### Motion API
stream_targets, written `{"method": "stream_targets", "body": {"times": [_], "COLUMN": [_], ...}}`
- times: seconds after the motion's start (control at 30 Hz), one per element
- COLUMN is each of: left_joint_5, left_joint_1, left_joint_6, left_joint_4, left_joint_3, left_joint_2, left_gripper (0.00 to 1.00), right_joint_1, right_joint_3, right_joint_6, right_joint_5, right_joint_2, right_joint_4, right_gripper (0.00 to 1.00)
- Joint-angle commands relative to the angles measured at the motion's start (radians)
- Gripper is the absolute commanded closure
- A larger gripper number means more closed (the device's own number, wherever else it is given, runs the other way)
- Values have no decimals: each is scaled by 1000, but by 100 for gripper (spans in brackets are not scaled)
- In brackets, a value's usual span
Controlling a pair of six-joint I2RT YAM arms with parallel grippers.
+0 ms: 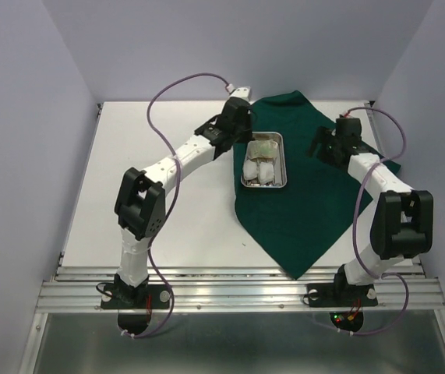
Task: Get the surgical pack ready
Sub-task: Pack the surgical kit at the center of the board.
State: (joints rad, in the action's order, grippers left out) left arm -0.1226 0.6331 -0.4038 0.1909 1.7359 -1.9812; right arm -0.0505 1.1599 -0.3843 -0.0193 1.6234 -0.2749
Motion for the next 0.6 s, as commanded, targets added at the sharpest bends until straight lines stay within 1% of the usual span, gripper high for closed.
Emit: {"method": "stream_targets", "body": {"times": [0.0,0.03,0.07,0.13,0.17,0.23,0.43,0.57], "left_joint_5": [101,166,197,251,270,308,351,360], "left_joint_1": [72,89,97,111,112,119,132,155], "left_joint_6": [77,106,124,148,164,181,197,191], "left_joint_4": [-16,-36,-48,-70,-70,-71,-65,-56], "left_joint_3": [160,180,186,195,211,235,272,324], "left_joint_2": [-83,-96,-106,-140,-154,-191,-258,-294], "left_gripper": [100,100,100,100,100,100,100,100], "right_joint_1": [86,86,98,98,98,98,98,98], "right_joint_3": [-94,-124,-141,-173,-205,-245,-293,-299], "right_joint_6": [-50,-54,-57,-74,-82,-100,-114,-113], "right_joint_5": [-10,-2,5,10,53,76,94,99], "right_joint_2": [-42,-52,-56,-59,-56,-47,-25,-4], "right_joint_4": [13,14,19,40,49,81,118,125], "right_gripper": [13,13,14,13,14,14,14,14]}}
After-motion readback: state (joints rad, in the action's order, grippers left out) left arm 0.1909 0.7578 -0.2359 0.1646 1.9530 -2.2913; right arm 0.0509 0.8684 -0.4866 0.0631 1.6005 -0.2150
